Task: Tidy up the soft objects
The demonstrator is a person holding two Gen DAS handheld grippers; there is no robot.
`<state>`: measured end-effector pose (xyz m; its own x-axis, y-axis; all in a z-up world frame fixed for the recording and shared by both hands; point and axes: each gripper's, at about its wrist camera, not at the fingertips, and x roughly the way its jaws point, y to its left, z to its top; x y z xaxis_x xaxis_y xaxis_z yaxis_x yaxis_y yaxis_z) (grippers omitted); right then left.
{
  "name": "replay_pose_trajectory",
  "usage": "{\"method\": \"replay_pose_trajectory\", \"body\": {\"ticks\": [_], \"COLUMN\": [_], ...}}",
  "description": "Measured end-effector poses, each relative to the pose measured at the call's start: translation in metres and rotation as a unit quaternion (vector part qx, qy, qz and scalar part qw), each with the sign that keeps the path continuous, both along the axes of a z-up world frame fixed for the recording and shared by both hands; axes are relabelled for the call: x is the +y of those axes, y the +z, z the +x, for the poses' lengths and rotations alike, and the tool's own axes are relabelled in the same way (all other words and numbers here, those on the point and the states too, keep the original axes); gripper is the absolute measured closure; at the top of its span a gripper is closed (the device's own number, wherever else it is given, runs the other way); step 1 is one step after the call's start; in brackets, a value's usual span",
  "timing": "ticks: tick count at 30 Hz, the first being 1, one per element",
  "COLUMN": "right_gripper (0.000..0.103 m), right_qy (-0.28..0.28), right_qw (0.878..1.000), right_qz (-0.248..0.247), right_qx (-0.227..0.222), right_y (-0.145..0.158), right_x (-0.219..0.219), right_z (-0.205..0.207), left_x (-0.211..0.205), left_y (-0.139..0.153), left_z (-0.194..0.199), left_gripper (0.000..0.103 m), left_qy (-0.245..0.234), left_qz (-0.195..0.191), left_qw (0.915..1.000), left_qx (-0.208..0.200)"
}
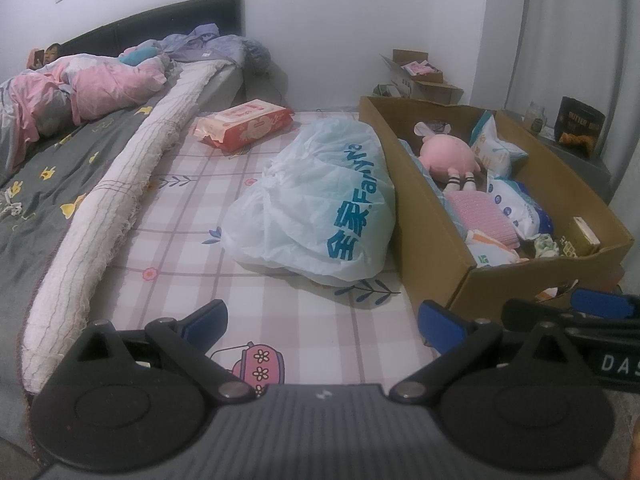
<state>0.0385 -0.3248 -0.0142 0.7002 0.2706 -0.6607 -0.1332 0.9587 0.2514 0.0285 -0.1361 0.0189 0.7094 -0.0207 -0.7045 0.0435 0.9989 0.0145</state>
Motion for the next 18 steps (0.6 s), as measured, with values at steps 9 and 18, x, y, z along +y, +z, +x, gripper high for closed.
{"method": "replay_pose_trajectory", "body": {"ticks": [9,18], "right_gripper": [0.013,0.013], "right_qy": [-0.001,-0.001], "right_qw": [1.0,1.0], "right_qz": [0.0,-0.014], "right_qx": [0.0,0.006], "right_y": [0.0002,0.0011], "right_x": [0.0008,-0.0076], "right_z": [-0.0009,0.0009], "left_x": [0.0005,-0.0062], "left_y": [0.0,-0.0031], "left_z": [-0.0001,-0.0002], "left_gripper": [0.001,0.001], "left_qy": [0.0,-0.008], "left_qz": [0.0,-0.013], "left_qw": [1.0,0.9998], "left_qx": [0.001,0.01]}}
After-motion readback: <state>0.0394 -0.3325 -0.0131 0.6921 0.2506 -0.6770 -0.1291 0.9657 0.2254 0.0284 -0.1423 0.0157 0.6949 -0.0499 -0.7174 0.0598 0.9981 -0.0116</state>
